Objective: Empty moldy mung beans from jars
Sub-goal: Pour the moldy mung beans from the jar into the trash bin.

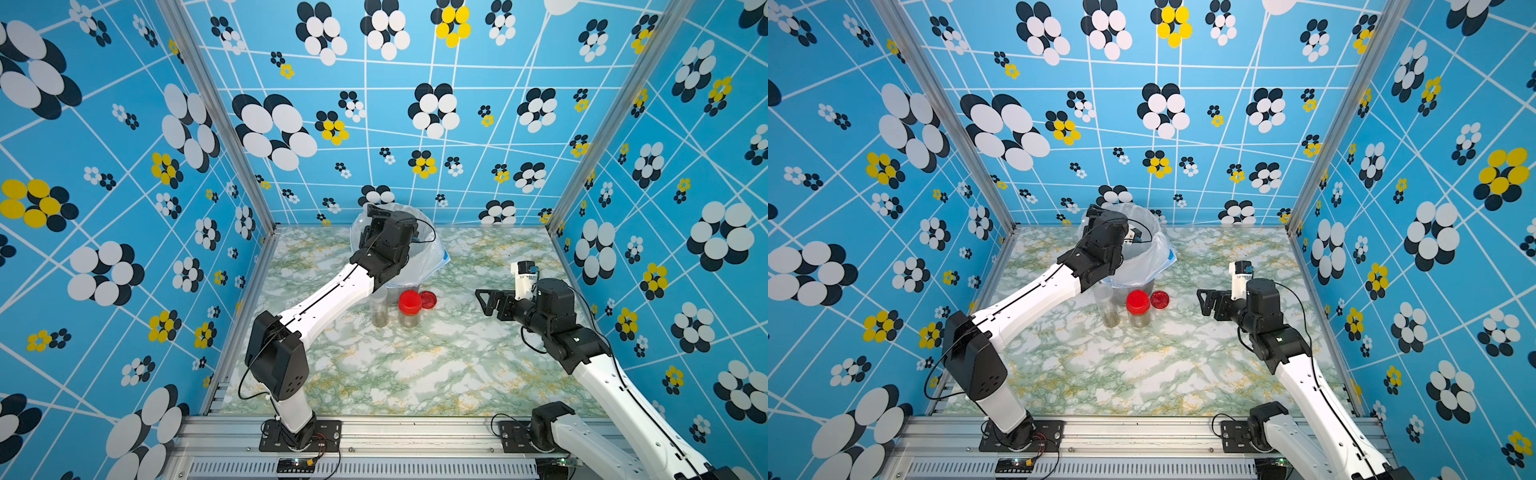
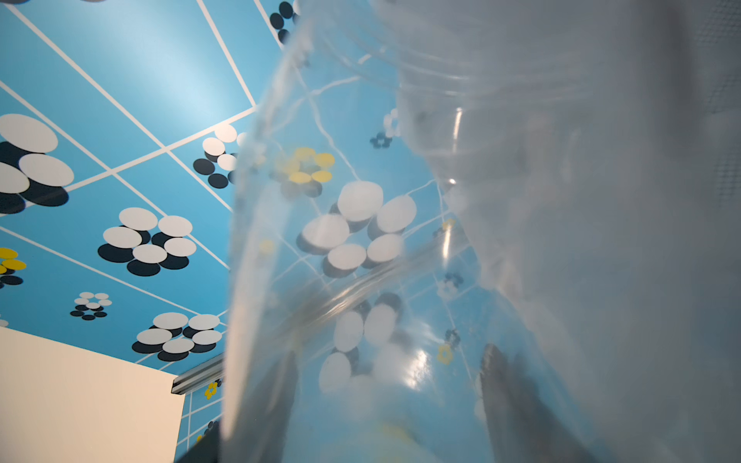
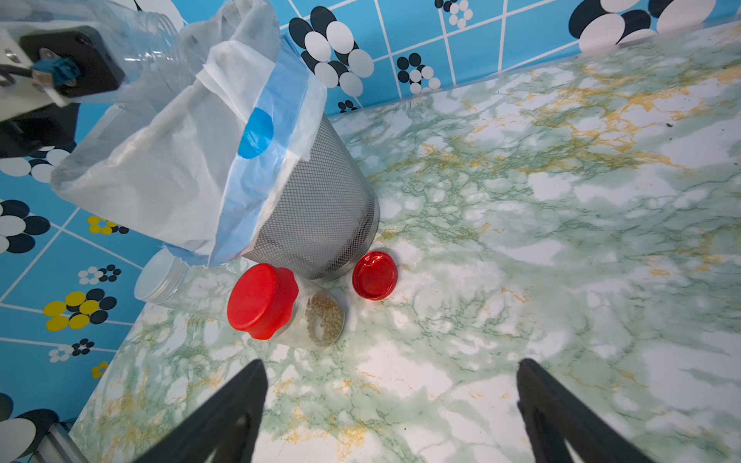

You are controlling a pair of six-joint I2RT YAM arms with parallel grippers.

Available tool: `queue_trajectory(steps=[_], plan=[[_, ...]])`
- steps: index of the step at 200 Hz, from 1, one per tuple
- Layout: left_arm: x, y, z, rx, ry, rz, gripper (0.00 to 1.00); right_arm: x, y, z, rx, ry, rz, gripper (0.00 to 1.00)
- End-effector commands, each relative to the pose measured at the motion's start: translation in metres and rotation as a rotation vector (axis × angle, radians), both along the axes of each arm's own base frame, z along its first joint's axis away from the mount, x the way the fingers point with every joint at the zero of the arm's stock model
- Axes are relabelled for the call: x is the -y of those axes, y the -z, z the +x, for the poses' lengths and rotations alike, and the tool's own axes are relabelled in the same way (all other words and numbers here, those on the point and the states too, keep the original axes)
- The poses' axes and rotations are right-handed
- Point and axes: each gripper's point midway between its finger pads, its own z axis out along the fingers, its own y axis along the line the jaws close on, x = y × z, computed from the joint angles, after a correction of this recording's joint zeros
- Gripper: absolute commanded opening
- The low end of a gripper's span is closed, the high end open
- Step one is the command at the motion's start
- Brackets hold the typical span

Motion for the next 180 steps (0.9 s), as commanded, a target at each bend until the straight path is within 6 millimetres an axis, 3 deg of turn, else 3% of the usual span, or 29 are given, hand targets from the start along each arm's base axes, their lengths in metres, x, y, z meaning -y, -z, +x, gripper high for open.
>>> queue_trajectory(steps=[1,38,55,80,109,148,180], plan=[[-0.005,-0.001,0.002,0.013,-0.023,0.011,0.54,0.001,-0.008,-0.001,0.015,-0.010,-0.008,0.99],[-0.003,-0.040,0.005,0.103,-0.024,-0.047,0.54,0.000,-0.009,0.000,0.016,-0.013,-0.006,0.99],[-0.003,-0.032,0.004,0.073,-0.027,-0.042,0.54,-0.001,-0.007,0.000,0.012,-0.011,-0.001,0.99],[-0.012,0.006,-0.005,-0.055,-0.069,-0.040,0.55,-0.002,-0.004,0.001,0.006,-0.008,0.014,0.99],[-0.017,0.027,-0.026,-0.179,-0.103,-0.185,0.55,0.000,-0.003,-0.001,0.004,-0.009,0.004,0.99],[-0.011,0.033,-0.042,-0.258,-0.106,-0.346,0.57,0.001,-0.006,-0.001,0.013,-0.003,-0.004,0.99],[-0.004,0.017,-0.040,-0.228,-0.108,-0.499,0.56,0.001,-0.004,-0.002,0.007,-0.005,-0.002,0.99]])
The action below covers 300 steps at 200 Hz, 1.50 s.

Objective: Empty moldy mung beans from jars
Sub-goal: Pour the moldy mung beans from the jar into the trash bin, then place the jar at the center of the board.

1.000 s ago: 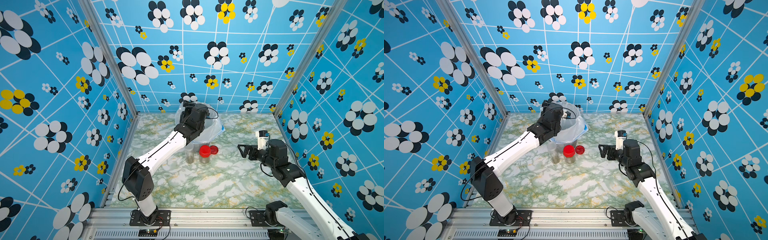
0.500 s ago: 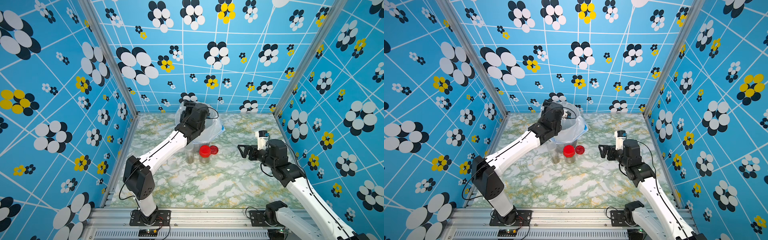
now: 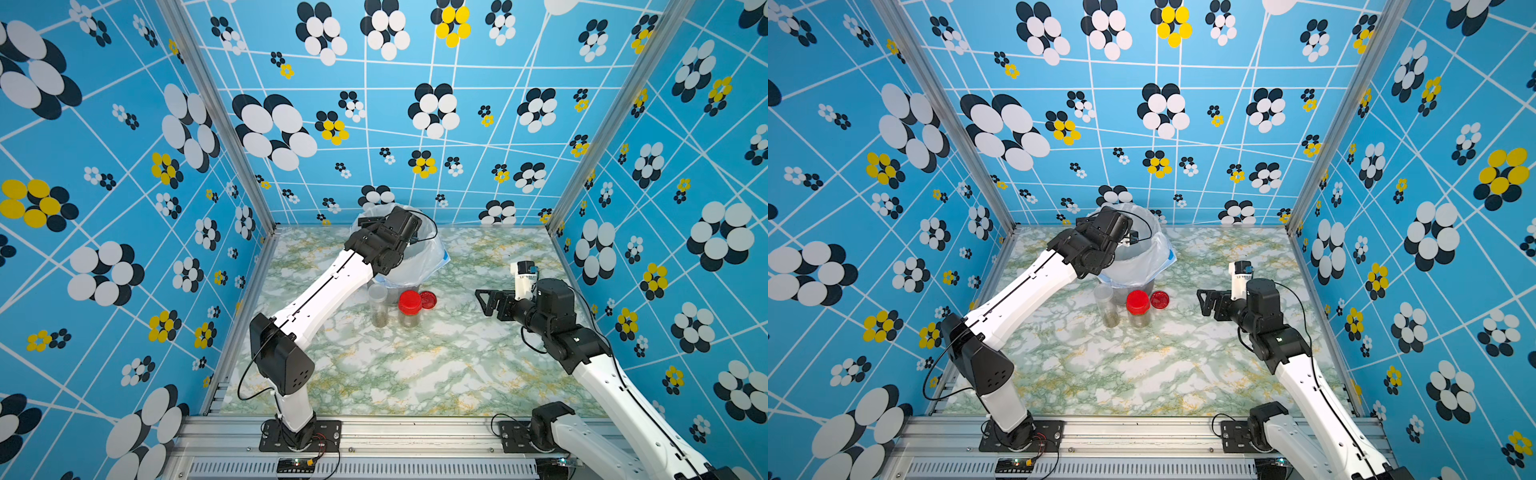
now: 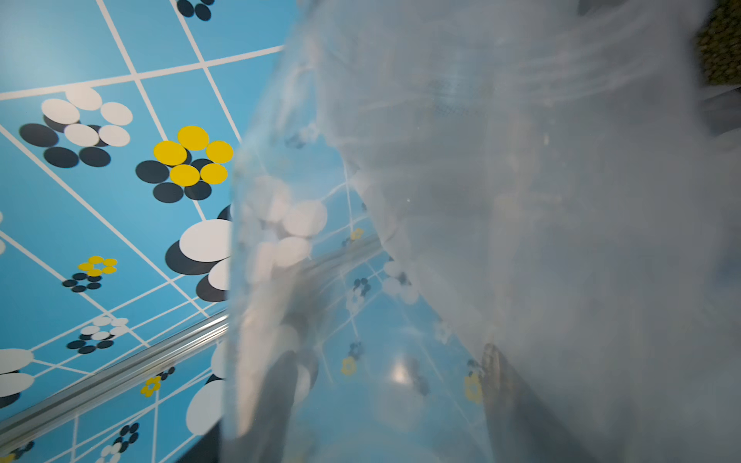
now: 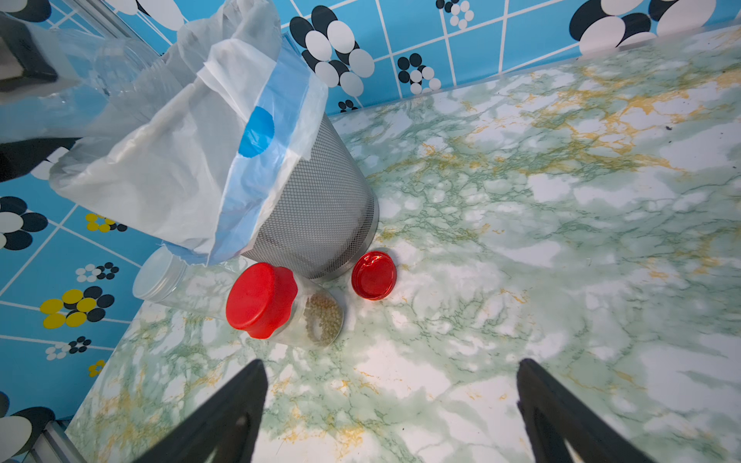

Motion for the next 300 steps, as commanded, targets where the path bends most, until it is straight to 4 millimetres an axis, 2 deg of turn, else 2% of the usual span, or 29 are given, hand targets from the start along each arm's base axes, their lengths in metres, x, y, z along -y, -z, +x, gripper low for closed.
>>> queue_trajectory(steps=[1,22,75,95,104,135,153,181,216,234,263,283,300], plan=[[0.002,-0.001,-0.005,-0.016,-0.048,-0.159,0.56,0.001,-0.004,-0.002,0.004,-0.001,0.003,0.99],[0.006,-0.011,-0.006,-0.013,-0.063,-0.285,0.56,0.002,-0.003,-0.002,0.005,0.004,0.005,0.99],[0.008,-0.011,-0.017,-0.082,-0.106,-0.442,0.56,0.004,-0.004,-0.003,0.007,0.009,-0.002,0.99],[0.017,-0.014,-0.027,-0.139,-0.108,-0.663,0.55,0.003,-0.003,-0.002,0.007,0.009,-0.001,0.99],[0.027,-0.017,-0.033,-0.171,-0.078,-0.786,0.55,0.003,-0.003,-0.002,0.005,0.010,0.001,0.99],[0.049,-0.050,-0.052,-0.150,0.080,-1.099,0.55,0.003,-0.002,-0.001,0.004,0.007,0.000,0.99],[0.047,-0.058,-0.056,-0.146,0.103,-1.138,0.56,0.003,-0.002,-0.001,0.003,0.007,-0.003,0.99],[0.046,-0.056,-0.058,-0.194,0.071,-1.172,0.56,0.002,-0.002,-0.001,0.004,0.007,0.007,0.99],[0.059,-0.050,-0.067,-0.215,0.105,-1.208,0.56,-0.006,-0.010,-0.005,0.032,-0.035,0.041,0.99],[0.076,-0.045,-0.076,-0.210,0.154,-1.210,0.56,-0.009,-0.031,-0.013,0.114,-0.064,0.086,0.99],[0.119,-0.052,-0.097,-0.202,0.264,-1.221,0.58,-0.014,-0.092,-0.036,0.314,-0.105,0.236,0.99],[0.150,-0.061,-0.110,-0.216,0.330,-1.256,0.58,-0.024,-0.126,-0.046,0.357,-0.164,0.341,0.99],[0.173,-0.067,-0.117,-0.239,0.374,-1.323,0.58,-0.029,-0.145,-0.047,0.376,-0.190,0.425,0.99]])
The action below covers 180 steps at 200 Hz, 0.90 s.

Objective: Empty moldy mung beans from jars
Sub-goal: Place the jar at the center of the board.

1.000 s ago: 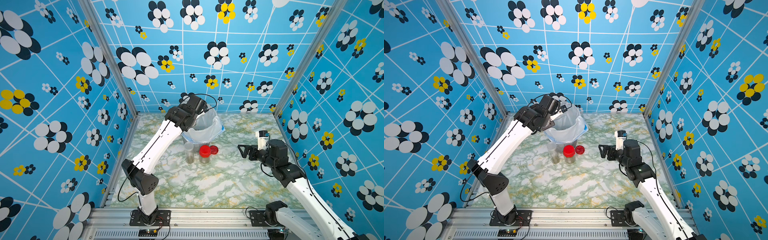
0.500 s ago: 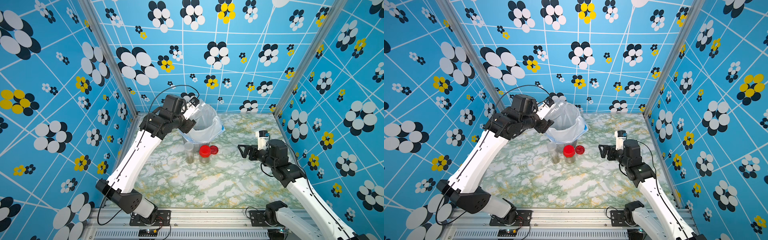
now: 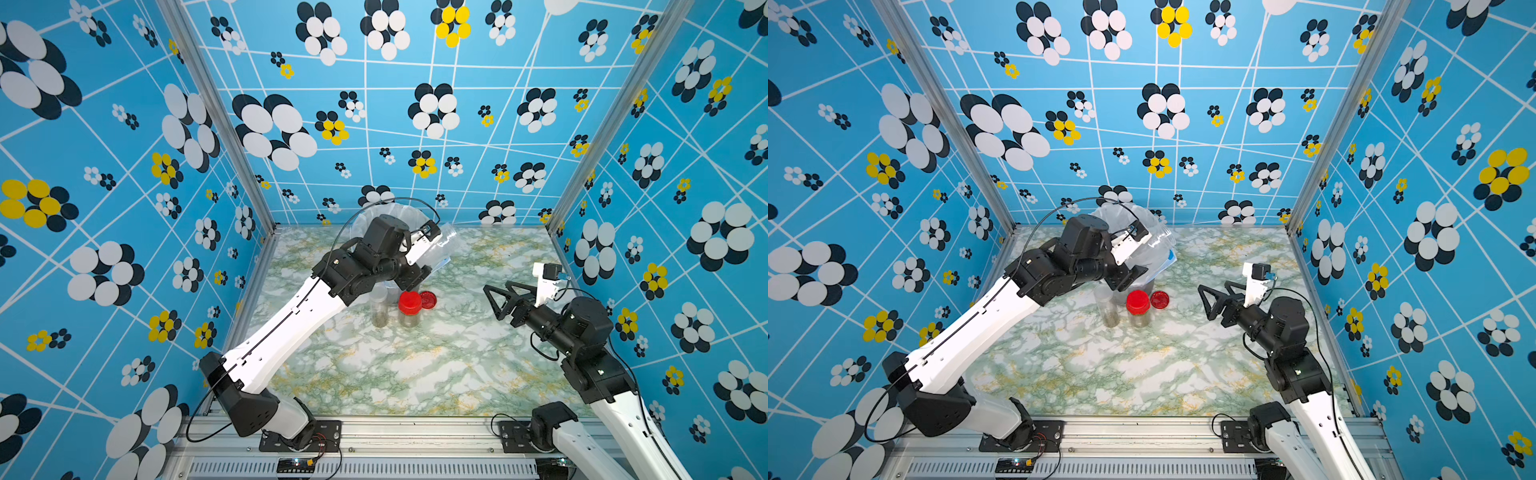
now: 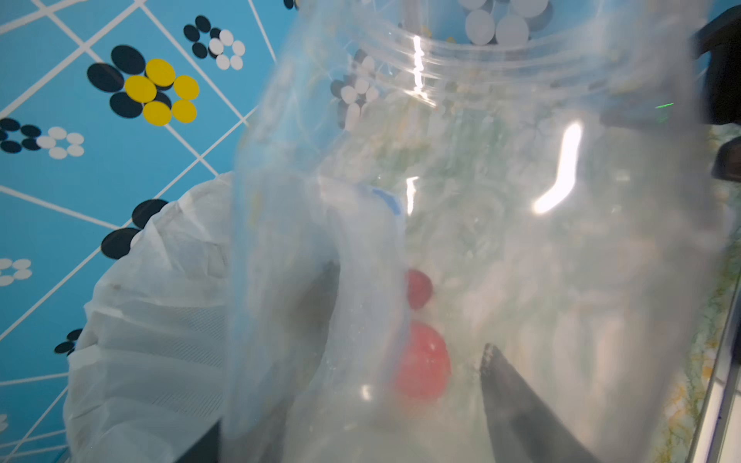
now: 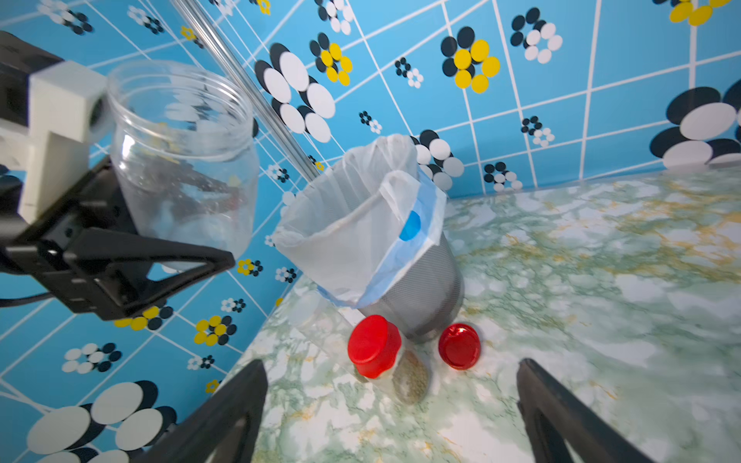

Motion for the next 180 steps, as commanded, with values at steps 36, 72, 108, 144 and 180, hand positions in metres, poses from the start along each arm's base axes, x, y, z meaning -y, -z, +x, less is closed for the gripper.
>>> queue_trajectory(steps=[36,72,108,144,180], plan=[[0.056,-0.027,0.001,0.034,0.048,-0.185,0.58,-0.020,-0.074,-0.017,0.157,-0.171,0.256,0.99],[0.073,-0.023,0.000,0.057,0.048,-0.158,0.60,-0.024,-0.083,-0.015,0.167,-0.197,0.282,0.99],[0.089,-0.027,-0.005,0.041,0.073,-0.209,0.61,-0.033,-0.073,0.003,0.092,-0.191,0.263,0.99],[0.106,-0.021,-0.010,0.032,0.108,-0.202,0.62,-0.043,-0.072,0.004,0.087,-0.227,0.266,0.99],[0.121,-0.008,-0.014,0.014,0.137,-0.177,0.62,-0.041,-0.072,0.003,0.095,-0.204,0.257,0.99]])
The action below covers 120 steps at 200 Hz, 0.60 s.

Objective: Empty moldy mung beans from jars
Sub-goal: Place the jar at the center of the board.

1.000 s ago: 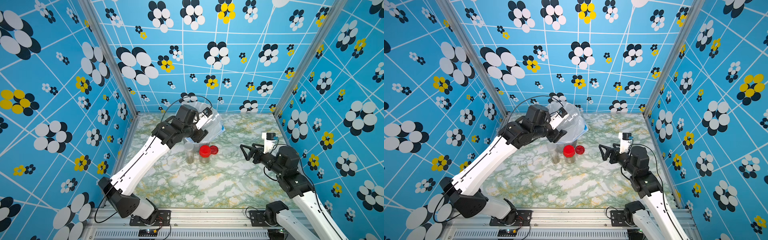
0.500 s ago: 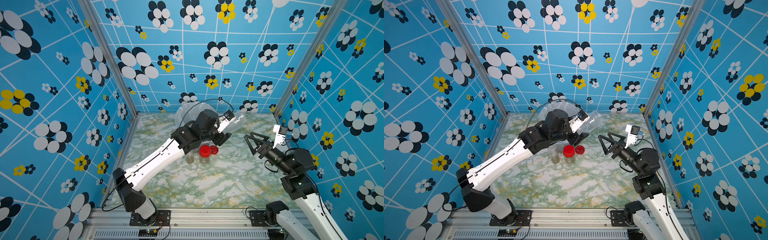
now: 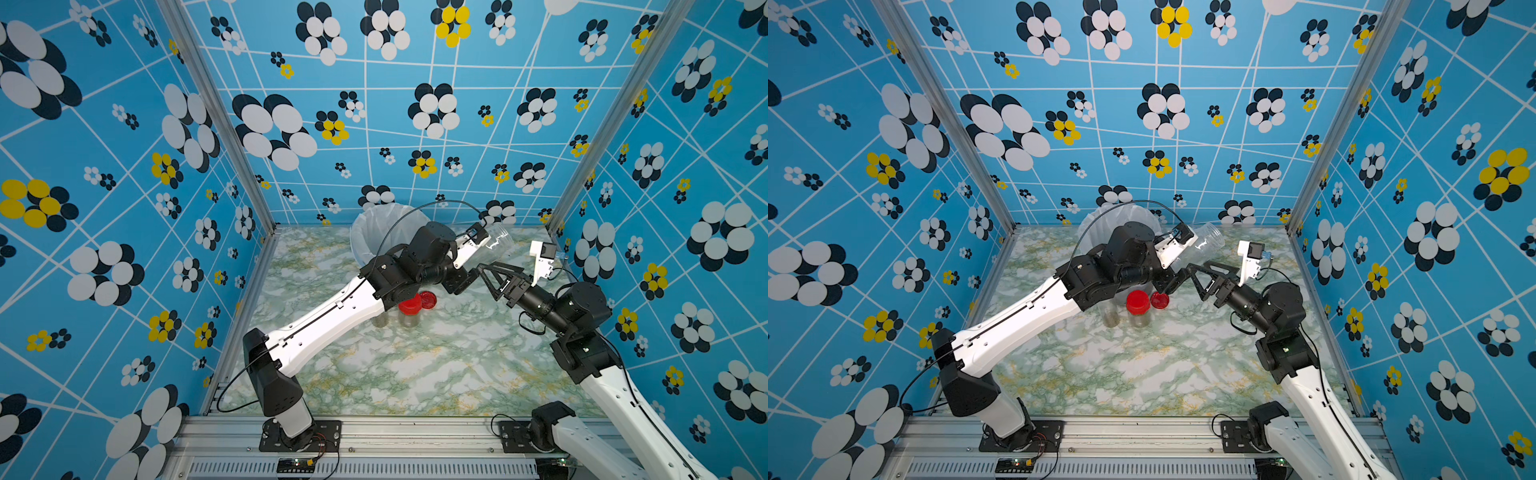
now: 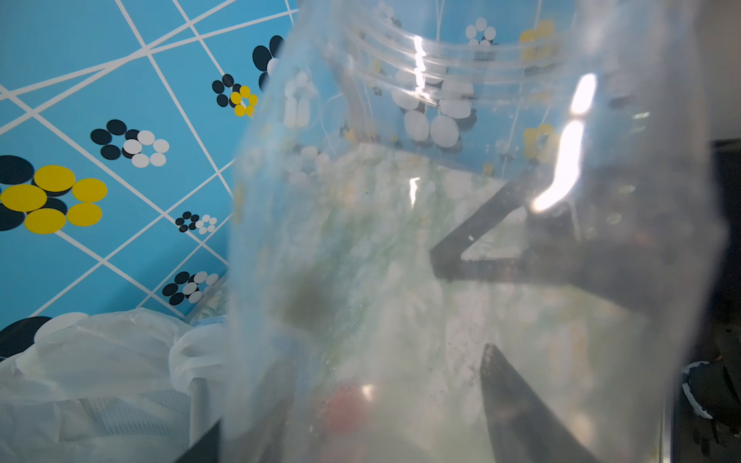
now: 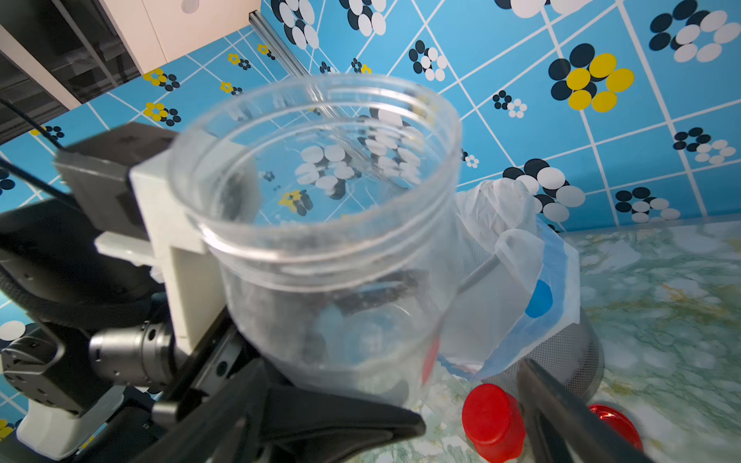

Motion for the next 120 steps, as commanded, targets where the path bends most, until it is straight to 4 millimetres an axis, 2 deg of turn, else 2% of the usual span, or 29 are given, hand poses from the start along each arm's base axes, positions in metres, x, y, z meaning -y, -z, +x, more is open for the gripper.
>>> queue_trajectory(steps=[1,21,49,88,109,120], plan=[[0.017,-0.005,-0.005,0.003,0.029,-0.029,0.62,-0.002,-0.017,-0.007,0.052,-0.007,0.005,0.99],[0.024,0.003,-0.009,-0.007,0.045,-0.016,0.62,-0.002,-0.014,-0.003,0.035,-0.001,0.002,0.99],[0.030,0.003,-0.013,-0.008,0.065,-0.028,0.65,-0.003,-0.006,0.004,0.009,0.007,-0.004,0.97],[0.032,-0.001,-0.013,0.005,0.072,-0.033,0.67,-0.004,-0.007,0.003,0.031,0.002,-0.017,0.71],[0.032,0.002,-0.013,0.002,0.075,-0.027,0.67,-0.002,-0.006,0.003,0.051,0.015,-0.038,0.65],[0.032,0.005,-0.013,-0.004,0.074,-0.023,0.68,-0.003,-0.006,0.003,0.055,0.015,-0.052,0.64]])
